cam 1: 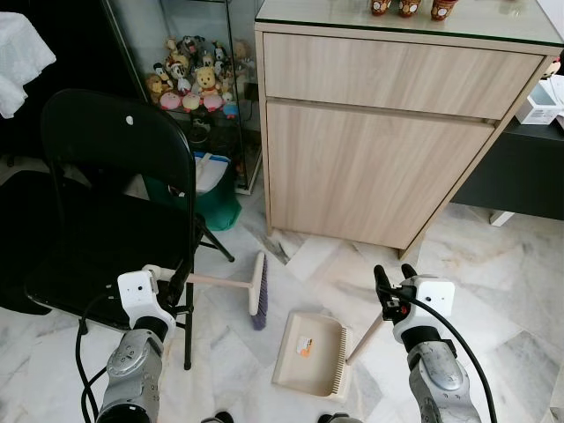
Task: Sweep floor
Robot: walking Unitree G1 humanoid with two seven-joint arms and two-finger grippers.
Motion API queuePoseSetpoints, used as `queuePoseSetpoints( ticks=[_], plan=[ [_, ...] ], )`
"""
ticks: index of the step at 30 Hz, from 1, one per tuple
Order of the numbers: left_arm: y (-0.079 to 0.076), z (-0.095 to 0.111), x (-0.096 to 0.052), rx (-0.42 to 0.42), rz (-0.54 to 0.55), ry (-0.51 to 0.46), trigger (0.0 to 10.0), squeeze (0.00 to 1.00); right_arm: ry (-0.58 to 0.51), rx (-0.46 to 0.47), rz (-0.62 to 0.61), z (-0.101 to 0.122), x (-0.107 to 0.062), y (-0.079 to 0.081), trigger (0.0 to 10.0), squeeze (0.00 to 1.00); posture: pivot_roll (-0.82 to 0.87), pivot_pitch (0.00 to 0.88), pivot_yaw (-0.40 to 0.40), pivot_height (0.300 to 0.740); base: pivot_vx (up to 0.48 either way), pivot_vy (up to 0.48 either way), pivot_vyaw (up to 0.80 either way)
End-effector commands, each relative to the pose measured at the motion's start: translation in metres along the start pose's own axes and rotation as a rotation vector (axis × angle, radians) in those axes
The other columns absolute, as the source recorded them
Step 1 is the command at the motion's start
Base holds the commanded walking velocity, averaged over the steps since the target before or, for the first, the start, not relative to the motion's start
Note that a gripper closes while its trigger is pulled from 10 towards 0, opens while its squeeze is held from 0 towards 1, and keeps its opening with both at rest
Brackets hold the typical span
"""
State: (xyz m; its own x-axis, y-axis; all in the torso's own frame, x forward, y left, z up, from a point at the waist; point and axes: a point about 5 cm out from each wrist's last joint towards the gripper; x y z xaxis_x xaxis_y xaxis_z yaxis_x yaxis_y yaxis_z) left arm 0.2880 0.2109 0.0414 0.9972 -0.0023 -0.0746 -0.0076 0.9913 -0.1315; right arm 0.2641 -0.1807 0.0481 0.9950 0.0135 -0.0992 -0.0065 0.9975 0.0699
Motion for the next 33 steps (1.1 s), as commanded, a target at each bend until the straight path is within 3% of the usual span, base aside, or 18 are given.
queuePoseSetpoints(
  ticks=[1,13,26,27,29,30,33],
  plan=[
    [-0.001,-0.016,-0.007,0.003,-0.003,0.083,10.0,0.00,0.033,-0.003,-0.009,-0.008,-0.004,-0.002,0.0,0.00,-0.20,0.204,-0.001,0.740,0.000,0.000,0.00],
    [0.001,-0.019,-0.008,0.002,-0.003,0.098,10.0,0.00,0.054,-0.017,-0.027,-0.012,-0.005,-0.004,0.0,0.00,-0.19,0.207,0.001,0.740,0.000,0.000,0.00],
    [0.003,-0.021,-0.007,0.007,-0.005,0.113,10.0,0.00,-0.028,-0.032,-0.149,0.004,-0.010,-0.018,0.0,0.00,-0.20,0.199,0.020,0.740,0.000,0.000,0.00],
    [0.003,-0.021,-0.006,0.008,-0.006,0.114,10.0,0.00,-0.042,-0.032,-0.165,0.007,-0.012,-0.019,2.4,0.00,-0.21,0.196,0.024,0.740,0.000,0.000,0.00],
    [0.003,-0.021,-0.006,0.009,-0.007,0.115,10.0,0.00,-0.054,-0.029,-0.173,0.010,-0.013,-0.020,2.4,0.00,-0.21,0.196,0.024,0.740,0.000,0.000,0.00],
    [0.003,-0.020,-0.005,0.010,-0.009,0.115,10.0,0.00,-0.072,-0.034,-0.176,0.013,-0.015,-0.020,10.0,0.00,-0.21,0.195,0.027,0.740,0.000,0.000,0.00],
    [0.003,-0.019,-0.003,0.012,-0.015,0.115,10.0,0.00,-0.124,-0.070,-0.194,0.024,-0.021,-0.021,10.0,0.00,-0.21,0.189,0.033,0.740,0.000,0.000,0.00]
  ],
)
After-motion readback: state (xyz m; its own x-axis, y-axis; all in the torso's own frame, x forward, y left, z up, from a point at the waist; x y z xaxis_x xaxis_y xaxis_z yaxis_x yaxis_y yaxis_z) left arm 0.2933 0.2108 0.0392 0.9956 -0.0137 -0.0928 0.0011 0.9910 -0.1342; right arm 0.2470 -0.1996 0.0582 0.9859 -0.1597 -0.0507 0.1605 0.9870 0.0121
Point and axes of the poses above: a point about 5 cm out from each wrist's last joint towards the gripper, its own x axis pointing out of the wrist towards the gripper, its own z axis along the axis of the wrist's last joint, y = z × x, and after that the axes turned 4 degrees about x, right-handed
